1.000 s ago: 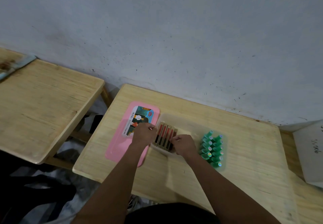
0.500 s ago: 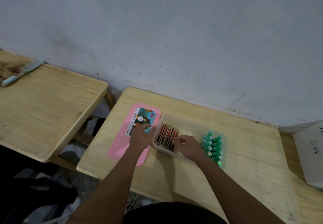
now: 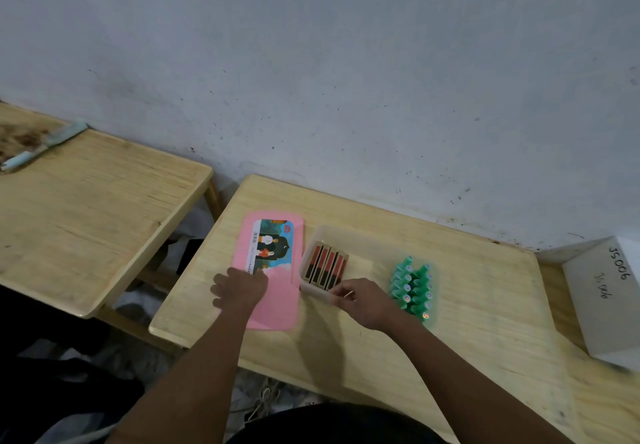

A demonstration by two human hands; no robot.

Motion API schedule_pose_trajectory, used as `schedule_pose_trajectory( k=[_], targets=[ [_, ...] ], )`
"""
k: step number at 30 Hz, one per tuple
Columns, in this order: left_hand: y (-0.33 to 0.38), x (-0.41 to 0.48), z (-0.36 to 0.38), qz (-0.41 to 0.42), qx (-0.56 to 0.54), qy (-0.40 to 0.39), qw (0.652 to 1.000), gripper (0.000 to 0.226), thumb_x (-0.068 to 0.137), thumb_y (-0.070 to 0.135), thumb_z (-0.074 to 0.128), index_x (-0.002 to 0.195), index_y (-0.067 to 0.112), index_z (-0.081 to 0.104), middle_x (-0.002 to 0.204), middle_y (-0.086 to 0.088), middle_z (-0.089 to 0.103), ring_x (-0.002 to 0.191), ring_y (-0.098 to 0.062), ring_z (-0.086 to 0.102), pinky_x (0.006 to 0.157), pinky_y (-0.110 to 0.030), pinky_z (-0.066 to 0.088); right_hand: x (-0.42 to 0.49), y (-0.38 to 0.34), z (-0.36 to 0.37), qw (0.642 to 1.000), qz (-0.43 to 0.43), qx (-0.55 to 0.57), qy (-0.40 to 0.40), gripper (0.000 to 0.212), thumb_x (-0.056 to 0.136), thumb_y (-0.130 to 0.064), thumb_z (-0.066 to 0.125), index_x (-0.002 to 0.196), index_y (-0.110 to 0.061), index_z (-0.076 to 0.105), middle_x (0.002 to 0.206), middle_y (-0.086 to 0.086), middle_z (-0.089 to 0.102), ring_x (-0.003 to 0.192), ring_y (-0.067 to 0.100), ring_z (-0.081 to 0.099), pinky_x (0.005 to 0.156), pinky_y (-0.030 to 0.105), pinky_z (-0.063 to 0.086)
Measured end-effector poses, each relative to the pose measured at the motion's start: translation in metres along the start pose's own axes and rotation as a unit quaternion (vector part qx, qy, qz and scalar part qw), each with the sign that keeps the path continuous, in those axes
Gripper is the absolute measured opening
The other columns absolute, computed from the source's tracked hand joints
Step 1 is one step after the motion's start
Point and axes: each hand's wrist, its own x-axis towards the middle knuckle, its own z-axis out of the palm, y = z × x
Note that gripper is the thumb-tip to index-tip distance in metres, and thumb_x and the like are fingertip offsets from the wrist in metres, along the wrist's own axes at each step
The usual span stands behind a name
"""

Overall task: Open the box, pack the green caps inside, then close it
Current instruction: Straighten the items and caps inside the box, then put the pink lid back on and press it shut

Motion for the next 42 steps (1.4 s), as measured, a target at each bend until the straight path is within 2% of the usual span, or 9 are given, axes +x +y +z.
schedule_pose_trajectory(
  k=[4, 11, 18, 23, 29, 31, 35, 39, 42],
  targets=[
    [0.001, 0.004, -0.019, 0.001, -0.07, 0.029, 0.997, 0.045, 0.089, 0.039, 0.05, 0.117, 0.003, 0.05, 0.123, -0.019, 0.049, 0.112, -0.034, 0.049, 0.095, -0.044, 0.045, -0.003, 0.0, 0.002, 1.0, 0.005, -0.012, 0.012, 0.017, 0.091, -0.032, 0.062, 0.101, -0.025, 0.074, 0.098, -0.009, 0.071, 0.083, 0.01, 0.064, 0.081, 0.032, 0.052],
    [0.05, -0.023, -0.061, 0.217, -0.115, 0.068, 0.967, 0.02, 0.091, 0.023, 0.049, 0.102, 0.009, 0.057, 0.103, -0.015, 0.064, 0.091, -0.035, 0.06, 0.072, -0.036, 0.045, -0.008, -0.004, -0.009, 1.0, -0.006, 0.007, 0.023, 0.023, 0.095, -0.03, 0.057, 0.1, -0.018, 0.075, 0.102, -0.006, 0.072, 0.087, 0.005, 0.063, 0.082, 0.024, 0.048],
    [0.1, -0.067, -0.099, 0.374, -0.213, 0.198, 0.881, 0.016, 0.096, 0.03, 0.049, 0.095, 0.014, 0.051, 0.084, -0.001, 0.059, 0.072, -0.021, 0.059, 0.057, -0.029, 0.049, -0.018, -0.025, -0.03, 0.956, 0.059, 0.253, 0.139, 0.025, 0.098, -0.035, 0.051, 0.109, -0.019, 0.067, 0.106, -0.002, 0.07, 0.093, 0.013, 0.067, 0.079, 0.033, 0.055],
    [0.122, -0.093, -0.095, 0.282, -0.434, -0.01, 0.855, 0.013, 0.095, 0.029, 0.053, 0.102, 0.017, 0.053, 0.099, 0.0, 0.062, 0.09, -0.016, 0.062, 0.066, -0.022, 0.051, -0.023, -0.034, -0.039, 0.849, 0.108, 0.506, 0.108, 0.044, 0.089, -0.043, 0.064, 0.122, -0.017, 0.053, 0.116, 0.004, 0.065, 0.107, 0.023, 0.064, 0.093, 0.046, 0.054],
    [0.121, -0.102, -0.047, 0.202, -0.514, -0.17, 0.816, 0.021, 0.089, 0.02, 0.061, 0.109, 0.012, 0.058, 0.108, -0.01, 0.07, 0.093, -0.025, 0.067, 0.081, -0.039, 0.056, -0.036, -0.022, -0.063, 0.724, 0.032, 0.657, 0.209, 0.032, 0.093, -0.006, 0.06, 0.122, -0.001, 0.05, 0.122, 0.018, 0.063, 0.109, 0.029, 0.063, 0.09, 0.04, 0.055],
    [0.119, -0.101, -0.039, 0.166, -0.532, -0.207, 0.804, 0.027, 0.084, 0.022, 0.063, 0.109, 0.013, 0.059, 0.109, -0.013, 0.069, 0.1, -0.031, 0.066, 0.088, -0.045, 0.055, -0.043, -0.009, -0.074, 0.748, 0.024, 0.628, 0.211, 0.031, 0.092, -0.006, 0.061, 0.121, -0.003, 0.052, 0.12, 0.019, 0.064, 0.107, 0.028, 0.064, 0.092, 0.042, 0.054],
    [0.115, -0.087, -0.033, 0.093, -0.594, -0.189, 0.776, 0.029, 0.088, 0.029, 0.062, 0.109, 0.011, 0.057, 0.104, -0.011, 0.066, 0.096, -0.029, 0.064, 0.087, -0.044, 0.054, -0.064, 0.024, -0.097, 0.871, 0.004, 0.455, 0.187, 0.042, 0.089, -0.015, 0.067, 0.129, -0.015, 0.055, 0.116, 0.015, 0.069, 0.103, 0.028, 0.066, 0.091, 0.05, 0.055],
    [0.106, -0.063, -0.032, 0.057, -0.546, -0.078, 0.832, 0.035, 0.085, 0.038, 0.062, 0.105, 0.009, 0.061, 0.103, -0.011, 0.065, 0.091, -0.026, 0.065, 0.082, -0.043, 0.057, -0.075, 0.055, -0.114, 0.909, 0.004, 0.39, 0.147, 0.05, 0.089, -0.023, 0.068, 0.136, -0.021, 0.051, 0.123, 0.008, 0.066, 0.112, 0.028, 0.064, 0.092, 0.047, 0.055],
    [0.098, -0.063, -0.029, 0.106, -0.428, -0.088, 0.893, 0.028, 0.089, 0.035, 0.058, 0.083, 0.007, 0.063, 0.086, -0.01, 0.065, 0.075, -0.023, 0.063, 0.072, -0.04, 0.059, -0.073, 0.066, -0.116, 0.93, 0.041, 0.325, 0.169, 0.064, 0.09, -0.033, 0.067, 0.146, -0.021, 0.039, 0.137, 0.004, 0.054, 0.119, 0.026, 0.057, 0.098, 0.044, 0.051]
  ],
)
